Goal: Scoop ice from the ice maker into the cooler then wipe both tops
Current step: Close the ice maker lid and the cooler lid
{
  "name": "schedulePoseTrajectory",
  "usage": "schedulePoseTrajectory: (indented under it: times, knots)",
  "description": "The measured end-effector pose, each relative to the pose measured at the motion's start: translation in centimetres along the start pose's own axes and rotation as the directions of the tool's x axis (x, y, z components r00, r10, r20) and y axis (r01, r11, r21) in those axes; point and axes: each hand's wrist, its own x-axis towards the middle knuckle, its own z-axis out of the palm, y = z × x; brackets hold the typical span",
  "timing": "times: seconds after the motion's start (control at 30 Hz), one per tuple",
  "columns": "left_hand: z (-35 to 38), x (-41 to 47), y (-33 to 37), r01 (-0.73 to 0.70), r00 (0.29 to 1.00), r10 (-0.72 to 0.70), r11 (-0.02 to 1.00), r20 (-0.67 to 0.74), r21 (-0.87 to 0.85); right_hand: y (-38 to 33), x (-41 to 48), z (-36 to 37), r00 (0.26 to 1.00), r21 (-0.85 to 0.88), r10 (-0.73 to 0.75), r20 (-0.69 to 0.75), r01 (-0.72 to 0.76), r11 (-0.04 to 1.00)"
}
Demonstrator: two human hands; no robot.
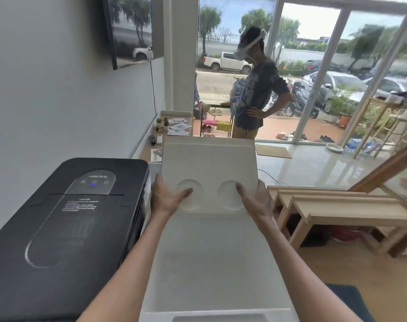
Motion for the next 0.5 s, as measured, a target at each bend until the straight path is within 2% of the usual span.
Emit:
schedulePoseTrajectory:
  times: [0.13, 0.27, 0.33, 0.43, 0.5]
  knots:
    - [-2.2, -2.7, 2.6, -0.109, 0.992, 0.087, 0.949, -0.088, -0.295, -0.7, -2.2, -3.5, 0.993, 0.076, -0.118, 0.018, 0.116, 0.990]
    - [-4.7, -7.9, 4.3, -0.175, 0.984, 0.131, 0.862, -0.124, -0.476, -1.1, -6.0, -7.0, 0.965, 0.201, -0.251, 0.078, 0.231, 0.952]
    - [-5.8, -11.1, 3.3, -0.198, 0.980, 0.155, 0.838, -0.125, -0.509, -1.0, -8.8, -8.8, 0.947, 0.229, -0.293, 0.130, 0.259, 0.938]
    - [-6.8, -15.7, 0.9, -0.231, 0.973, 0.214, 0.865, -0.089, -0.446, 0.6, -13.3, -11.1, 0.928, 0.262, -0.300, 0.219, 0.240, 0.935]
    - [-7.3, -18.1, -0.3, -0.248, 0.968, 0.243, 0.871, -0.066, -0.424, 2.0, -15.2, -11.9, 0.918, 0.252, -0.327, 0.225, 0.269, 0.929]
